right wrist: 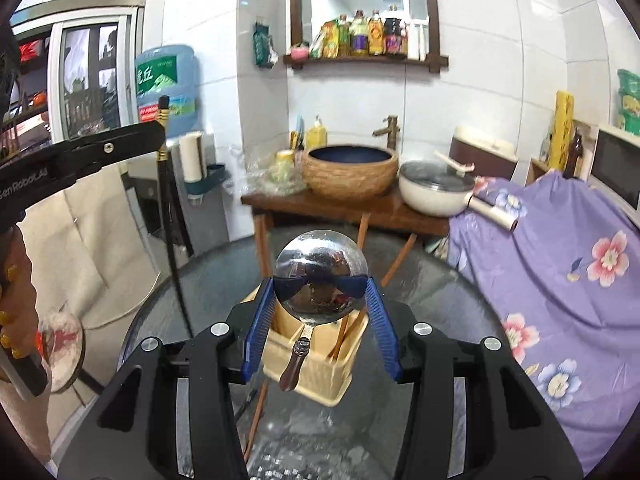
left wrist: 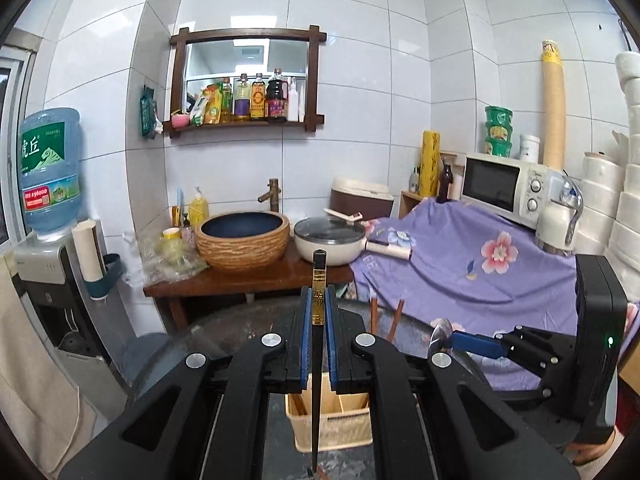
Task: Organize utensils
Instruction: 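Lift the black chopstick and steel spoon and carry both above the holder, then open the left tool over the holder while the right tool releases the spoon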
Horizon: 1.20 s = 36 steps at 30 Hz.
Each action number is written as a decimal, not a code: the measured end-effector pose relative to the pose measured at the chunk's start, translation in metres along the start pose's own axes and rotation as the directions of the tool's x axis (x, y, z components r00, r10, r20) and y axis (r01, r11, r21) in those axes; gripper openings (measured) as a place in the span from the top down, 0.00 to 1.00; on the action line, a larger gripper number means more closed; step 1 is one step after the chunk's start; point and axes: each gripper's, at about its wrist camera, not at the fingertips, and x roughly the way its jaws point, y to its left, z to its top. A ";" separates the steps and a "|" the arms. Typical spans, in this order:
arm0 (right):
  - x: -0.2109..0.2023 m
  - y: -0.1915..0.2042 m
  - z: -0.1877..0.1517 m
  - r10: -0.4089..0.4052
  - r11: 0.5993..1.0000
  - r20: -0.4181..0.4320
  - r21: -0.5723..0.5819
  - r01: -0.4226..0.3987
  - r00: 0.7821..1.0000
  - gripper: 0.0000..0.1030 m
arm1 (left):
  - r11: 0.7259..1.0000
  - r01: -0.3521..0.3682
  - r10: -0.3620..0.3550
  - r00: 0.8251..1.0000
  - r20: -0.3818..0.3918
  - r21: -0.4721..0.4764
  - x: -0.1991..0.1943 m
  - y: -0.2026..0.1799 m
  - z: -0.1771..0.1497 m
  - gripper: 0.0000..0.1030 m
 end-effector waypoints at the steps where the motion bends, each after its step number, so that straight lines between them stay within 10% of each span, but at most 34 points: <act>1: 0.001 -0.001 0.005 -0.009 1.000 0.010 -0.001 0.009 1.000 0.54 | 1.000 -0.009 0.009 1.000 0.003 -0.002 0.004 0.000 0.005 0.94; 36: 0.103 0.006 -0.081 -0.134 0.987 -0.037 -0.095 0.130 0.990 0.54 | 0.986 -0.111 0.081 0.971 -0.223 -0.125 0.115 0.032 -0.111 0.98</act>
